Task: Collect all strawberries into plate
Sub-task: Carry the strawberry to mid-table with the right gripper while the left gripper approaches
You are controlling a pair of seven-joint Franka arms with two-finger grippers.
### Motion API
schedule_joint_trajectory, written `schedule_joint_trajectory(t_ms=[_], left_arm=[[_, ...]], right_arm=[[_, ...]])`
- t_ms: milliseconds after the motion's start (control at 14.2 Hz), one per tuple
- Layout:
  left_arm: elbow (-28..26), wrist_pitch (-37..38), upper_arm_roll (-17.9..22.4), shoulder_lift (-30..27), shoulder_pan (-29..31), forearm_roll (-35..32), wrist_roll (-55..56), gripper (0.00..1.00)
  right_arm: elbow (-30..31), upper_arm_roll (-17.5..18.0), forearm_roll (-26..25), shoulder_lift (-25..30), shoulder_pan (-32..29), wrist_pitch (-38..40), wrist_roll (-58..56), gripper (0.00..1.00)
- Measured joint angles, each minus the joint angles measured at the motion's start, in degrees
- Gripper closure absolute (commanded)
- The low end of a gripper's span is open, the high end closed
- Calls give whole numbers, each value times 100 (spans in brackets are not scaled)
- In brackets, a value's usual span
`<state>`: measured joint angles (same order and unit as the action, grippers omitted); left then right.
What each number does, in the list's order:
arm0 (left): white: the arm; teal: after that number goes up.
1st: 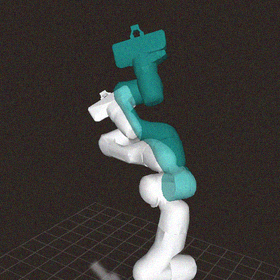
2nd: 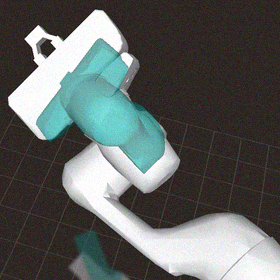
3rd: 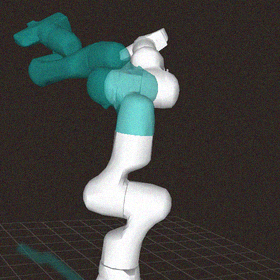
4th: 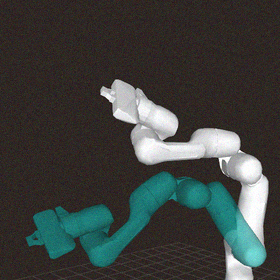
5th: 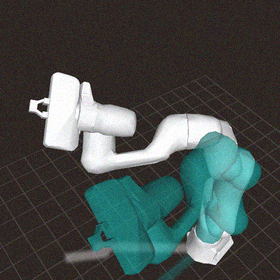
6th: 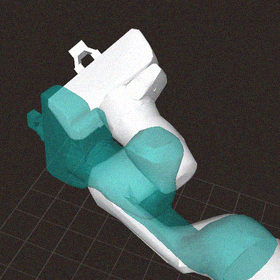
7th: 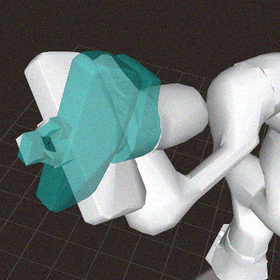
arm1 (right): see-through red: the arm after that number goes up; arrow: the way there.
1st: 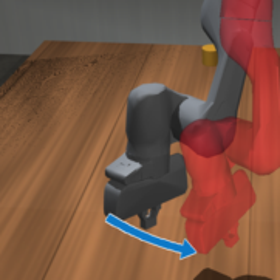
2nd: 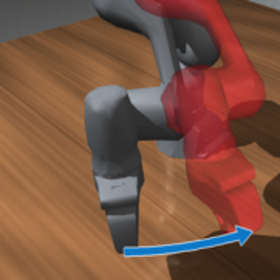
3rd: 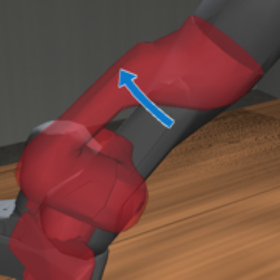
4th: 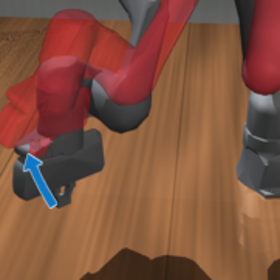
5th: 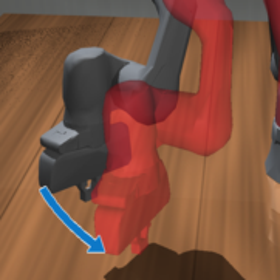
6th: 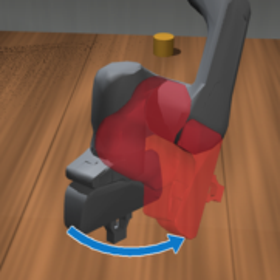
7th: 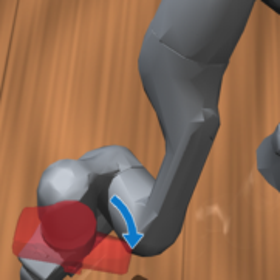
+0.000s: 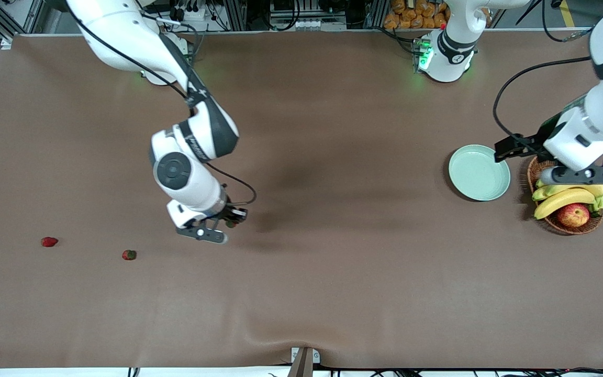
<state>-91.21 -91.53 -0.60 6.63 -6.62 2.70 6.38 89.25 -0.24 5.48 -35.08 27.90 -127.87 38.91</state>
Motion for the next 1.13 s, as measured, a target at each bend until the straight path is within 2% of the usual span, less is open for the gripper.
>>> schedule_joint_trajectory(t_ms=[141,494,917,987,1058,1128], left_arm=[[4,-39,-3,104,-36,0,1,0],[10,-175,-96,342,-132,0,1,0],[128,-411,-127,808,-341,123,5,0],[136,-504,-130,899,-373,194,21,0],[142,-590,-136,991,-410,298,45,0],[149,-678,-147,1084,-464,366,81,0]], right_arm=[[-268,-1,30,-302,163,-395,290,93],[-456,-1,559,-844,487,-1605,722,93],[-1279,-1,579,-1606,819,-1988,1775,88],[-1337,0,579,-1707,852,-2103,1849,82],[-1369,0,579,-1802,887,-2224,1912,50],[-1381,0,579,-1879,916,-2300,1934,0]])
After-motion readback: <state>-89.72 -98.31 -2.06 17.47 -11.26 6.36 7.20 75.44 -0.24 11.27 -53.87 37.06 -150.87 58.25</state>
